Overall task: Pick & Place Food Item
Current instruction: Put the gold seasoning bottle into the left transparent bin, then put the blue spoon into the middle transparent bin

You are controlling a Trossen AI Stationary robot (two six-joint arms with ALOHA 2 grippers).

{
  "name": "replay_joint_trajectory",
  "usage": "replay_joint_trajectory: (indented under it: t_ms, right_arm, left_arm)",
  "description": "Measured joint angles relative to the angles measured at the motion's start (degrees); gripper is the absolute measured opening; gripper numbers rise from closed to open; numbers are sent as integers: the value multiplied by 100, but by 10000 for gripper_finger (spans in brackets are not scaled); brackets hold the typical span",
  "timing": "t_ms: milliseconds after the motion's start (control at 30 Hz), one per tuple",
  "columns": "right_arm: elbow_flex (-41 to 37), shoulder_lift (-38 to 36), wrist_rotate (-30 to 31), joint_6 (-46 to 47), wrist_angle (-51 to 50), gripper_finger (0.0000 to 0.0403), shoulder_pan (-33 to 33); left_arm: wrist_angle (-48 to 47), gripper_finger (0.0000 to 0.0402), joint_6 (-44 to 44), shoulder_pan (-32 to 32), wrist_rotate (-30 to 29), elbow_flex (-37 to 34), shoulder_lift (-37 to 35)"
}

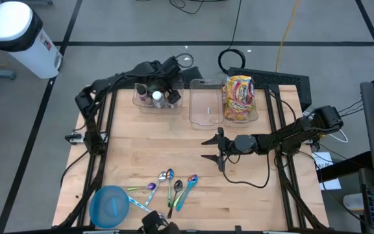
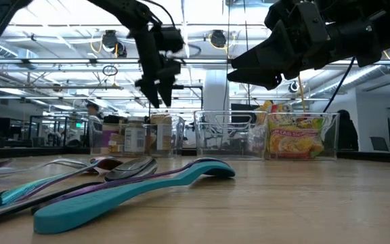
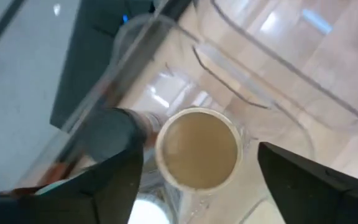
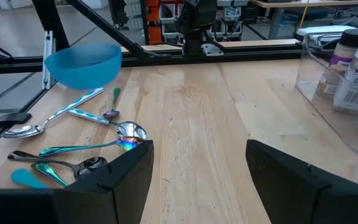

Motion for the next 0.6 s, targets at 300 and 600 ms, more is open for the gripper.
replay_joint_trajectory:
  t_ms: [300,600]
  right_arm:
    - [0,1,2,8,1,247,0]
    - [0,2,2,19,1,247,2]
  left_arm:
    - [-48,254,-10,-43,72,4,-1416]
    - [-395,230,-17,-390,76,9,-2893]
